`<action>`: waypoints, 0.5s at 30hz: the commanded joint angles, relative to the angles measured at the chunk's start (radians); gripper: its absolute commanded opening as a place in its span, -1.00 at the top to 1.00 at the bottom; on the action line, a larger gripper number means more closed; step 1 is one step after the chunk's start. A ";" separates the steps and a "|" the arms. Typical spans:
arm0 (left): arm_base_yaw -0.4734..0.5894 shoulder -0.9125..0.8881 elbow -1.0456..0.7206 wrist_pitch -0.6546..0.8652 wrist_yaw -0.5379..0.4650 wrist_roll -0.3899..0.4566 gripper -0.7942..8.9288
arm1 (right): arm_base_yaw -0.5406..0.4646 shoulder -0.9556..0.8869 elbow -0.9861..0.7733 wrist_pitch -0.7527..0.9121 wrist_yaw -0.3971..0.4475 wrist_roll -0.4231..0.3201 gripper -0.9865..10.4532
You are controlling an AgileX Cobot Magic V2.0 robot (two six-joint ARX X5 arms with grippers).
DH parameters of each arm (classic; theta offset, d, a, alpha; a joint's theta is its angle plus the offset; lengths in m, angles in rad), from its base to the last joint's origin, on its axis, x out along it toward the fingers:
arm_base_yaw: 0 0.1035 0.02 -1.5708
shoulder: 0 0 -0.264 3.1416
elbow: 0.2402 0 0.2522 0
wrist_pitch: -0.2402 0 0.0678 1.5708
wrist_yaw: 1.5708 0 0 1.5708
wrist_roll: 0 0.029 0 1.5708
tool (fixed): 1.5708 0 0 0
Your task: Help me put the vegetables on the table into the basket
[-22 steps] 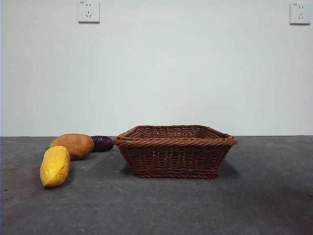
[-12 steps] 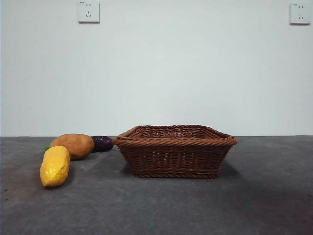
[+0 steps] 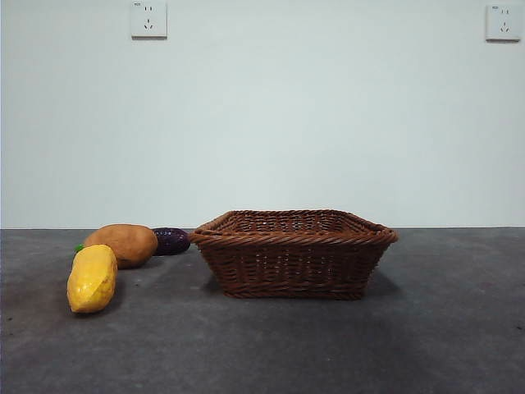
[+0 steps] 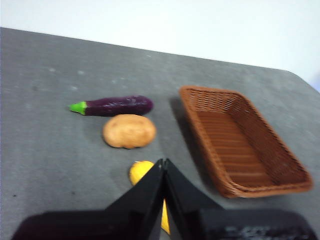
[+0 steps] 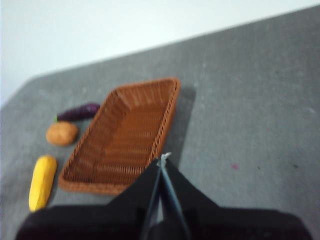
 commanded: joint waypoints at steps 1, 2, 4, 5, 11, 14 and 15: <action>0.001 0.032 0.072 -0.060 0.012 0.021 0.85 | 0.000 0.068 0.109 -0.105 -0.003 -0.097 0.85; 0.001 0.043 0.098 -0.082 0.014 0.025 0.85 | 0.000 0.091 0.142 -0.138 -0.004 -0.114 0.85; 0.001 0.068 0.155 -0.139 0.029 0.056 0.85 | 0.000 0.140 0.210 -0.212 -0.005 -0.154 0.85; 0.001 0.079 0.180 -0.163 0.036 0.070 0.85 | 0.000 0.159 0.236 -0.244 -0.014 -0.169 0.85; -0.067 0.156 0.325 -0.327 0.037 0.130 0.85 | 0.001 0.258 0.336 -0.413 -0.042 -0.275 0.85; -0.101 0.189 0.356 -0.380 0.037 0.152 0.85 | 0.001 0.274 0.336 -0.432 -0.042 -0.280 0.85; -0.108 0.198 0.357 -0.383 0.037 0.151 0.85 | 0.001 0.274 0.336 -0.430 -0.047 -0.280 0.85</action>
